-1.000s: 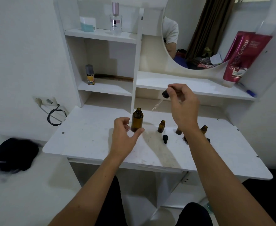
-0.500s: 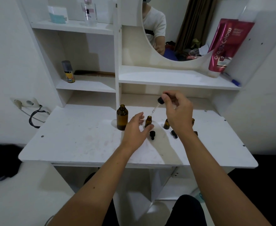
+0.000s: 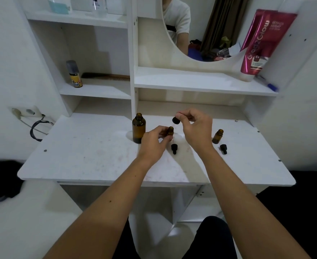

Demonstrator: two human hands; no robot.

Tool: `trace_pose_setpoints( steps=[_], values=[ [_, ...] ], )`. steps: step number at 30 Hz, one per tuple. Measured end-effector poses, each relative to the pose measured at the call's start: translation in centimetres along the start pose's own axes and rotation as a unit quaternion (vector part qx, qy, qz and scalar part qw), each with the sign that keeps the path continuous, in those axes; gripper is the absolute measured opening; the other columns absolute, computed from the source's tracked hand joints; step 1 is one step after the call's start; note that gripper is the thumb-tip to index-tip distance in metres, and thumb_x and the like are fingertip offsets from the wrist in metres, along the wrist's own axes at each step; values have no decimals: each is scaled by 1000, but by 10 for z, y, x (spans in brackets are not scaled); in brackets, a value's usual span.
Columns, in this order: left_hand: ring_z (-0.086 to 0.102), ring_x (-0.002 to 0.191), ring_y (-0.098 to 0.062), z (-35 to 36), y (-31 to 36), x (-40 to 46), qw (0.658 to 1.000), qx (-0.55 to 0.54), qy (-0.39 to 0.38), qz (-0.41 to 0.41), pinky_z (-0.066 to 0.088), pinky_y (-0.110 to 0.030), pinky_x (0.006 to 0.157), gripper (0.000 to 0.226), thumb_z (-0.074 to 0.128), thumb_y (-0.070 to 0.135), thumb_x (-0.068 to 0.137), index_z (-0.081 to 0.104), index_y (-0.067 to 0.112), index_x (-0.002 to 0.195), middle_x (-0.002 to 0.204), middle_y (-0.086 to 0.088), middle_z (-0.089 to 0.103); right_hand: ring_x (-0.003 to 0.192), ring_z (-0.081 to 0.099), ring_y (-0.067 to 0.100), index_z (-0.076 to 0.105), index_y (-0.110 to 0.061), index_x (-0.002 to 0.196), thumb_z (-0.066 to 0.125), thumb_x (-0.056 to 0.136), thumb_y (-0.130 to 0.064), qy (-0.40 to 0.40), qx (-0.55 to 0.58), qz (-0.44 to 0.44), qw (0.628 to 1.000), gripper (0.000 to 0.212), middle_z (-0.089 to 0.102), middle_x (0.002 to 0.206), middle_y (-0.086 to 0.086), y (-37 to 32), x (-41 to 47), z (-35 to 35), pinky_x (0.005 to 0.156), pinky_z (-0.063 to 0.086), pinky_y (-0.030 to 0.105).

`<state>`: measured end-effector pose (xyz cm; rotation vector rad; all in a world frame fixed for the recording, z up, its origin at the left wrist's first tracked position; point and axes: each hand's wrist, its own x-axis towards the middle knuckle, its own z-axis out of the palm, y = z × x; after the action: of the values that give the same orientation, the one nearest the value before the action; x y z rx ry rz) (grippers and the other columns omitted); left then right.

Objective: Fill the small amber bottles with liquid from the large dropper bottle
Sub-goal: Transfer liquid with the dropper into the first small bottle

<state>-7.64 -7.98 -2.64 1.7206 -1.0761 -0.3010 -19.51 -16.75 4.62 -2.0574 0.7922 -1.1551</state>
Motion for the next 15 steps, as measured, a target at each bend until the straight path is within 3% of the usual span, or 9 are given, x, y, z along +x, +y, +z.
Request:
trace_pose_setpoints(
  steps=[7,15],
  values=[
    [70,104,-8,1,-1,-1,1000,7,-4,-8,56,-34,101,28,72,23,95,69,16,122,110,6,76,81,69,-7,77,-13,105,71,98,-19,-29,4,12,1000,10,76,85,-13,-1,1,1,79,47,4],
    [69,105,-7,2,0,0,1000,21,-2,-6,55,-28,101,27,71,21,96,69,16,123,111,6,76,77,63,-15,79,-11,90,74,95,-12,-21,-37,2,999,7,70,78,-19,-5,3,1,74,42,0]
  ],
)
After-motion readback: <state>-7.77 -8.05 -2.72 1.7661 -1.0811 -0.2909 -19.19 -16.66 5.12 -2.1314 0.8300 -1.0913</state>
